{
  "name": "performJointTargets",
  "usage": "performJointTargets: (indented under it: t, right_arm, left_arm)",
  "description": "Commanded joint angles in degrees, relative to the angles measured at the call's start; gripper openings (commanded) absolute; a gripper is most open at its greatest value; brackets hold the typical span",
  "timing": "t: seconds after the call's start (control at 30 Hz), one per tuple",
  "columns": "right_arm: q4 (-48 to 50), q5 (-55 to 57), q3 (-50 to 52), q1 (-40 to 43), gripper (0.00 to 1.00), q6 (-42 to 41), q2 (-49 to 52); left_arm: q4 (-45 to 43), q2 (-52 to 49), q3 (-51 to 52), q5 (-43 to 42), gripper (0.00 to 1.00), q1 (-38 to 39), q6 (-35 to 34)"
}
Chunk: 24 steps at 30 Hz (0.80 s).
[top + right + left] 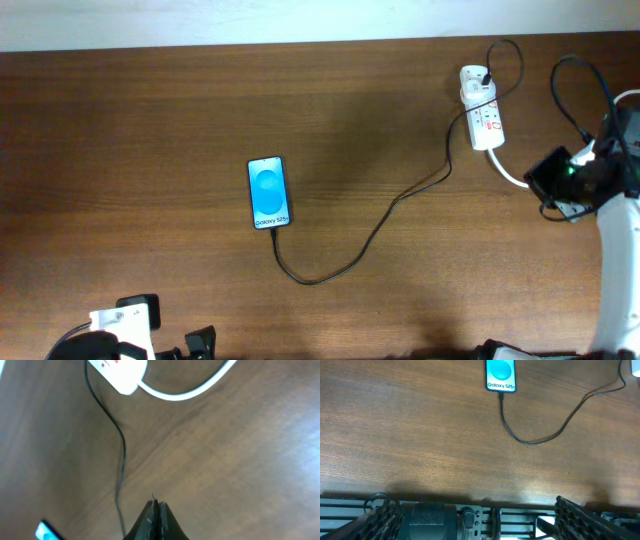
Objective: Plug charger to phone and switch on socket
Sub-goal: 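Move the right gripper over the white power strip beside the charger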
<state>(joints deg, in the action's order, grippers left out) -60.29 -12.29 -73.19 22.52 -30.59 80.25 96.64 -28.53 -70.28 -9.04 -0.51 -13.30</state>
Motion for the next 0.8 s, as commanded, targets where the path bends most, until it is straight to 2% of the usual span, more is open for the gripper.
performJointTargets:
  t: [0.0,0.17,0.37,0.47,0.53,0.77]
  right_arm:
    - [4.02,-4.90,-0.92,0.44,0.04,-2.78,4.83]
    - [12.20,-8.92,-0.92,0.44,0.04,-2.78,12.13]
    - [27.39,-13.05,-0.94,0.44,0.04,-6.25,21.53]
    - [33.99,-13.03,-0.94,0.42,0.04,-9.79,24.70]
    - [39.45,-13.25,-0.94,0.42,0.04,-15.06,27.67]
    - [51.39,-15.56,-0.94,0.37,0.04,-19.21,33.68]
  left_arm:
    - [-0.09,0.44,0.26,-0.59,0.99,-0.02,-0.96]
    - [-0.09,0.44,0.26,-0.59,0.99,-0.02,-0.96]
    - [-0.09,0.44,0.26,-0.59,0.99,-0.02,-0.96]
    - [-0.09,0.44,0.26,-0.59,0.99,-0.02,-0.96]
    - [-0.09,0.44,0.26,-0.59,0.99,-0.02,-0.96]
    - [-0.09,0.44,0.26,-0.59,0.99,-0.02,-0.96]
